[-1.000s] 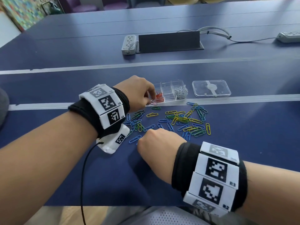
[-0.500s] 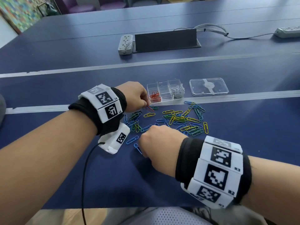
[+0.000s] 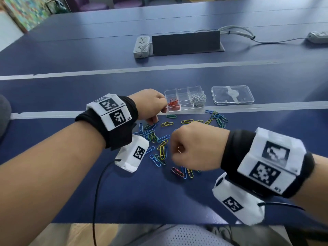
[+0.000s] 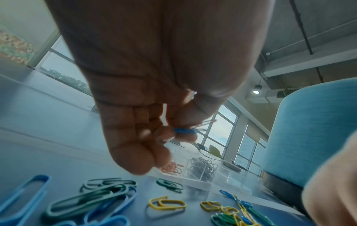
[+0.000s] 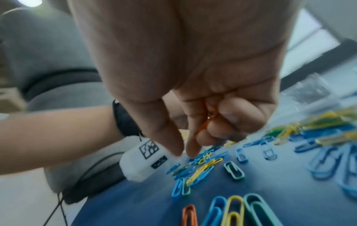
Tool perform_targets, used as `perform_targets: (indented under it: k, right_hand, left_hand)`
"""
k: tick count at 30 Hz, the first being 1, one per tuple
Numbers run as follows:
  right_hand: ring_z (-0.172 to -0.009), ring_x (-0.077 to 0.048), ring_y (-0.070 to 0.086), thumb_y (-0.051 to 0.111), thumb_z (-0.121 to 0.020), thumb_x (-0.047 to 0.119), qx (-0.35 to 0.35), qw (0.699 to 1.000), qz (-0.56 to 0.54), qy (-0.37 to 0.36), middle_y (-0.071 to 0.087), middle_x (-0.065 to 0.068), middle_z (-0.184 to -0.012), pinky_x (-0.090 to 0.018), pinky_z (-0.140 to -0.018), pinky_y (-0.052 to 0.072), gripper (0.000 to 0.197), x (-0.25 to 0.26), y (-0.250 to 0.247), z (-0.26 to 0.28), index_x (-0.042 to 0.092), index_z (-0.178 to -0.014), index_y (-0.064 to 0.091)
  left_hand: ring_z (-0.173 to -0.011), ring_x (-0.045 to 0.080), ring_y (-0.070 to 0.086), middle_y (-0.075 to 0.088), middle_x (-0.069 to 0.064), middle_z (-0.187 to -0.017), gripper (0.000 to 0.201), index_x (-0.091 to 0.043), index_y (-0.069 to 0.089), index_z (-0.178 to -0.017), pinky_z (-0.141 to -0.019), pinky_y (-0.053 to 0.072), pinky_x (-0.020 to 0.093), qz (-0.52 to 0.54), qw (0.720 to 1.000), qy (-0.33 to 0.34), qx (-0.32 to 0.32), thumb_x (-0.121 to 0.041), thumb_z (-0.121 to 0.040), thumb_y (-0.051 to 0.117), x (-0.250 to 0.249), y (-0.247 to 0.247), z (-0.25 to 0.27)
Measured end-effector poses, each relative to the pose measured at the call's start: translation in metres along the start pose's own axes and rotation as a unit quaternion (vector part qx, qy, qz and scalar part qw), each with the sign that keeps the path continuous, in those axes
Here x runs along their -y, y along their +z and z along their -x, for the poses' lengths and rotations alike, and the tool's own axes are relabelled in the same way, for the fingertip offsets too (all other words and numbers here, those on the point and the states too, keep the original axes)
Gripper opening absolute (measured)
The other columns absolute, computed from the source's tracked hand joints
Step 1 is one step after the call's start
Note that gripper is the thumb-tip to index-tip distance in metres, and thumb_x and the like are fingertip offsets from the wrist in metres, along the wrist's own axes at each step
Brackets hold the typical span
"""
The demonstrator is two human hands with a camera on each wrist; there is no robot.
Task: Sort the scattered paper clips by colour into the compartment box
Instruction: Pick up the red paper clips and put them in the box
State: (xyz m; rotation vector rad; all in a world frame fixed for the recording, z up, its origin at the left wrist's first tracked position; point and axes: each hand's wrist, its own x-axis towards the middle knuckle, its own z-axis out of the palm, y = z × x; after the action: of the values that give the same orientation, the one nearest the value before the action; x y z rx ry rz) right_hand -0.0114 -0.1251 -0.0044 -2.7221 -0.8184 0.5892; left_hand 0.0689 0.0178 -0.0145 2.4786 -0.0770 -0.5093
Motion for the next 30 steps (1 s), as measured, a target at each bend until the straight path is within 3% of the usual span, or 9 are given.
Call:
perform_targets:
  k: [3, 6, 9, 14, 18, 21, 25, 28, 30]
  right_hand:
    - [-0.075, -0.027, 0.05, 0.062, -0.083, 0.029, 0.041, 0.992, 0.114, -0.042, 0.054, -0.004, -0.071, -0.025, -0.06, 0.042, 0.021, 0.01, 0.005, 0.003, 0.009, -0.091, 0.065]
    - [-0.067, -0.029, 0.04, 0.056, -0.088, 0.016, 0.04, 0.99, 0.136, -0.022, 0.028, -0.001, -0.062, -0.028, -0.061, 0.036, 0.021, 0.015, 0.011, 0.002, 0.011, -0.07, 0.047]
    - [-0.066, -0.029, 0.04, 0.056, -0.086, 0.012, 0.038, 0.989, 0.144, -0.015, 0.028, -0.002, -0.061, -0.03, -0.063, 0.037, 0.041, 0.019, 0.014, 0.0, 0.014, -0.057, 0.027]
    - [-0.048, -0.02, 0.033, 0.059, -0.081, 0.012, 0.043, 0.991, 0.125, -0.021, 0.033, -0.003, -0.057, -0.021, -0.046, 0.029, 0.041, 0.02, 0.013, -0.004, 0.015, -0.052, 0.03]
    - [-0.049, -0.017, 0.032, 0.059, -0.081, 0.016, 0.036, 0.991, 0.124, -0.038, 0.035, 0.0, -0.055, -0.019, -0.044, 0.024, 0.033, 0.017, 0.01, -0.004, 0.013, -0.055, 0.04]
    - [-0.065, -0.028, 0.044, 0.059, -0.08, 0.016, 0.027, 0.992, 0.113, -0.047, 0.037, 0.0, -0.059, -0.023, -0.053, 0.034, 0.007, 0.017, 0.013, -0.002, 0.01, -0.078, 0.062]
    - [-0.083, -0.034, 0.062, 0.057, -0.077, 0.011, 0.022, 0.993, 0.094, -0.065, 0.064, -0.011, -0.086, -0.027, -0.063, 0.043, 0.011, 0.017, 0.019, -0.004, 0.01, -0.084, 0.065]
    - [-0.087, -0.032, 0.064, 0.056, -0.079, 0.01, 0.023, 0.993, 0.094, -0.073, 0.067, -0.011, -0.093, -0.027, -0.065, 0.046, 0.016, 0.015, 0.02, -0.007, 0.01, -0.091, 0.067]
    - [-0.089, -0.031, 0.064, 0.055, -0.081, 0.011, 0.01, 0.992, 0.097, -0.076, 0.067, -0.011, -0.094, -0.028, -0.068, 0.048, 0.018, 0.013, 0.017, -0.007, 0.01, -0.092, 0.068]
  left_hand:
    - [-0.055, 0.027, 0.057, 0.051, 0.012, -0.063, 0.031, -0.013, 0.048, -0.063, -0.058, 0.051, 0.026, 0.05, 0.999, -0.002, 0.006, -0.014, -0.092, 0.037, -0.001, 0.0, 0.001]
    - [-0.043, 0.013, 0.056, 0.049, 0.004, -0.06, 0.033, -0.011, 0.047, -0.065, -0.047, 0.05, 0.024, 0.113, 0.993, 0.012, 0.03, -0.018, -0.097, 0.046, 0.001, 0.001, 0.002]
    - [-0.041, 0.007, 0.06, 0.058, 0.006, -0.069, 0.024, -0.009, 0.05, -0.073, -0.04, 0.05, 0.019, 0.191, 0.98, 0.014, 0.057, -0.018, -0.095, 0.053, 0.003, -0.001, 0.007]
    - [-0.042, 0.008, 0.061, 0.06, 0.007, -0.068, 0.017, -0.009, 0.053, -0.074, -0.04, 0.05, 0.018, 0.245, 0.969, 0.026, 0.022, -0.012, -0.088, 0.063, 0.004, -0.003, 0.009]
    - [-0.058, 0.015, 0.059, 0.061, 0.001, -0.068, 0.009, -0.015, 0.061, -0.078, -0.053, 0.05, 0.021, 0.03, 0.998, 0.031, -0.049, -0.017, -0.083, 0.069, 0.008, -0.004, 0.005]
    - [-0.064, 0.01, 0.055, 0.062, -0.006, -0.078, 0.011, -0.021, 0.068, -0.09, -0.074, 0.049, 0.023, -0.148, 0.988, 0.028, -0.035, -0.025, -0.08, 0.069, 0.01, -0.004, 0.007]
    - [-0.096, 0.017, 0.058, 0.063, -0.002, -0.099, 0.023, -0.025, 0.068, -0.098, -0.085, 0.046, 0.027, -0.23, 0.972, 0.035, -0.021, -0.037, -0.079, 0.068, 0.006, 0.006, 0.011]
    - [-0.108, 0.021, 0.055, 0.057, 0.003, -0.111, 0.034, -0.026, 0.066, -0.107, -0.09, 0.046, 0.031, -0.264, 0.961, 0.081, -0.032, -0.043, -0.078, 0.068, -0.001, 0.014, 0.007]
    - [-0.108, 0.021, 0.054, 0.051, 0.002, -0.105, 0.034, -0.028, 0.067, -0.107, -0.093, 0.047, 0.035, -0.264, 0.957, 0.116, -0.024, -0.04, -0.076, 0.071, -0.008, 0.018, 0.004]
